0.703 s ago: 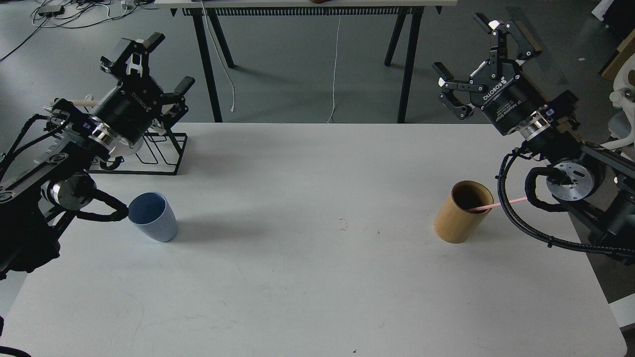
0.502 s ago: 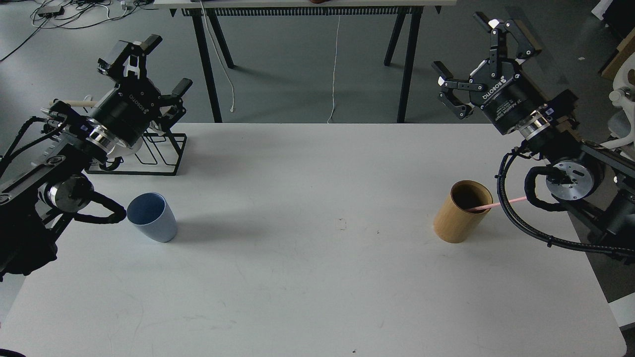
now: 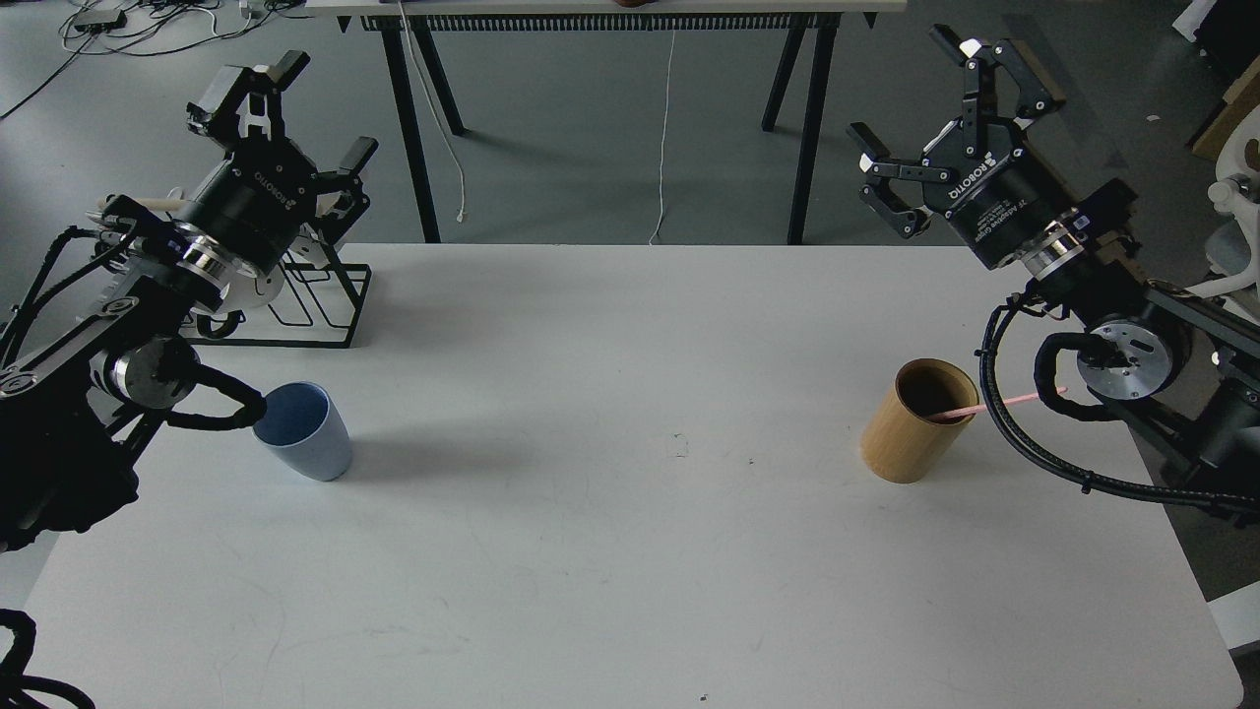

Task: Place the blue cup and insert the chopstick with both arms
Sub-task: 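Raise the left gripper and swing it toward the blue cup, then lower the left gripper and grasp the light blue cup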

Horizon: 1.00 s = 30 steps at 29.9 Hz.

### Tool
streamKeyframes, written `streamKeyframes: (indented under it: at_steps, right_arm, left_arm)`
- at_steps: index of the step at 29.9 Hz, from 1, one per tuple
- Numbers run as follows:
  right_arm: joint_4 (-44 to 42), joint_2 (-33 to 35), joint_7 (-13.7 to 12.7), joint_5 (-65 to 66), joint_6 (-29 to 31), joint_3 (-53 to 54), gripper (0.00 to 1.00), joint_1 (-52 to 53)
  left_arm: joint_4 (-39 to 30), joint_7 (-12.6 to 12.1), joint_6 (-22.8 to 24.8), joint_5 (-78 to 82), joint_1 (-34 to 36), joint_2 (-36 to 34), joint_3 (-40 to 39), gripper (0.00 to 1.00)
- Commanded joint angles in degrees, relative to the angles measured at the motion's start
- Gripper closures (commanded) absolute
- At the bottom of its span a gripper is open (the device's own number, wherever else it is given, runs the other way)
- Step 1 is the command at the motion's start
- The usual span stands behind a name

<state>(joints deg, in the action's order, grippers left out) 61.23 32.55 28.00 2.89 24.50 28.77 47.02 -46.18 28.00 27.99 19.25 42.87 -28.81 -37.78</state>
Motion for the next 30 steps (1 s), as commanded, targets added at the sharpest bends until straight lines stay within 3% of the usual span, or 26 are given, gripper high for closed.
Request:
streamKeyframes:
  at_steps: [1, 6, 10, 14, 18, 22, 25, 30]
  right_arm:
    - [-0.15, 0.59, 0.0, 0.01, 0.03, -0.03, 0.01, -0.08]
    - [1.51, 3.22, 0.0, -0.26, 0.2, 2.68, 0.01, -0.09]
    - [3.1, 3.49, 0.0, -0.17, 0.11, 6.3, 0.01, -0.17]
    - [2.93, 2.96, 0.0, -0.08, 0.03, 6.39, 0.01, -0.09]
    - [3.1, 2.87, 0.0, -0.08, 0.03, 6.3, 0.01, -1.31]
    - [3.19, 2.96, 0.0, -0.08, 0.03, 6.39, 0.01, -2.81]
    - [3.1, 2.96, 0.0, -0.08, 0.03, 6.47, 0.01, -3.34]
    - [3.01, 2.87, 0.0, -0.08, 0.03, 6.39, 0.01, -3.42]
  left_arm:
    - [-4.26, 0.0, 0.01, 0.61, 3.79, -2.99, 0.51, 0.0]
    - [-11.73, 0.0, 0.01, 2.53, 7.05, -16.86, 2.18, 0.0]
    - [-16.74, 0.0, 0.01, 11.21, 12.31, -30.67, 8.67, 0.0]
    - [-20.44, 0.0, 0.01, 27.11, 14.79, -37.45, 14.56, 0.0]
    - [-25.27, 0.0, 0.01, 44.6, 14.88, -38.96, 22.29, 0.0]
    - [-23.97, 0.0, 0.01, 54.91, 14.97, -37.9, 32.57, 0.0]
    - [-20.99, 0.0, 0.01, 60.27, 14.88, -36.06, 37.07, 0.01]
    - [-9.4, 0.0, -1.71, 68.01, 14.18, -29.57, 40.42, 0.01]
